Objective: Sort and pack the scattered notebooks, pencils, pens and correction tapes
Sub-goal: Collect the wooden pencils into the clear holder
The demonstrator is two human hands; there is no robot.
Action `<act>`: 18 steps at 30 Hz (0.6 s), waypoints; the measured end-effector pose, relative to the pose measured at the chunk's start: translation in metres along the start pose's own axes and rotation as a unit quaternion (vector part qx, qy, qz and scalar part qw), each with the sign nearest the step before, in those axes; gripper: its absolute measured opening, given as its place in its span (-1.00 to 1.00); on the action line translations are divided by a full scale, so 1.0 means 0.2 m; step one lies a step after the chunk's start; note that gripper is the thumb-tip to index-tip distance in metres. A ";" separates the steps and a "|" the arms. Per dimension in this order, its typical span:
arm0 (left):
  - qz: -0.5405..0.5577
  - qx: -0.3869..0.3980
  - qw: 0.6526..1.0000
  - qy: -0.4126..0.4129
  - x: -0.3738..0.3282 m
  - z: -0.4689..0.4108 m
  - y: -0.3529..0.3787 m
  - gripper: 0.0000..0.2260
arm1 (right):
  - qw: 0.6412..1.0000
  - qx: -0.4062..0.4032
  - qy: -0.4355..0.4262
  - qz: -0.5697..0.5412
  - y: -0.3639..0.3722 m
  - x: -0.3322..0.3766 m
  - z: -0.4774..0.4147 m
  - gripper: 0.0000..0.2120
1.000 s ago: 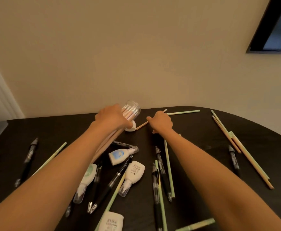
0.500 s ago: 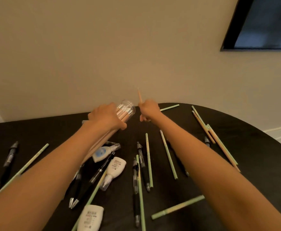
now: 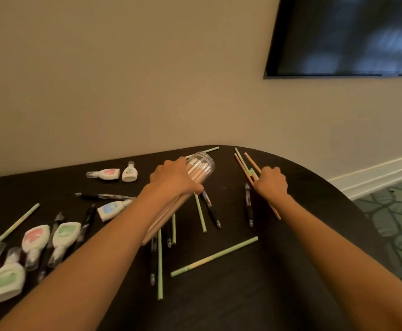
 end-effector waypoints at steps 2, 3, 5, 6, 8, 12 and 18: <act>0.004 0.001 1.000 0.003 -0.04 0.01 0.02 -0.34 | 1.000 0.023 0.000 0.021 0.04 -0.06 0.01 -0.65; 0.004 0.002 1.000 0.004 -0.06 0.02 0.03 -0.35 | 0.999 0.035 -0.002 0.026 0.06 -0.08 0.01 -0.64; 0.003 0.004 1.000 0.004 -0.09 0.02 0.04 -0.37 | 0.999 0.045 -0.007 0.025 0.08 -0.09 0.00 -0.65; 0.003 0.006 1.000 0.003 -0.09 0.02 0.05 -0.38 | 0.999 0.047 -0.010 0.024 0.09 -0.09 0.00 -0.66; 0.002 0.009 1.000 0.001 -0.11 0.02 0.06 -0.39 | 0.998 0.053 -0.014 0.020 0.09 -0.09 -0.02 -0.68; -0.003 0.010 1.000 -0.006 -0.12 0.02 0.07 -0.40 | 0.996 0.087 -0.007 -0.009 0.11 -0.09 -0.04 -0.76; -0.006 0.024 1.000 -0.010 -0.13 -0.01 0.09 -0.41 | 0.984 0.118 0.040 -0.127 0.12 -0.14 -0.13 -0.76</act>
Point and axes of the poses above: each hand's wrist, its own z-axis away from the middle knuckle, its own y-axis out of the palm, x = y × z, the point moved 7 cm from there along -z, towards the middle knuckle, and after that the axes turned 2 degrees about -z, right-handed, at the moved point
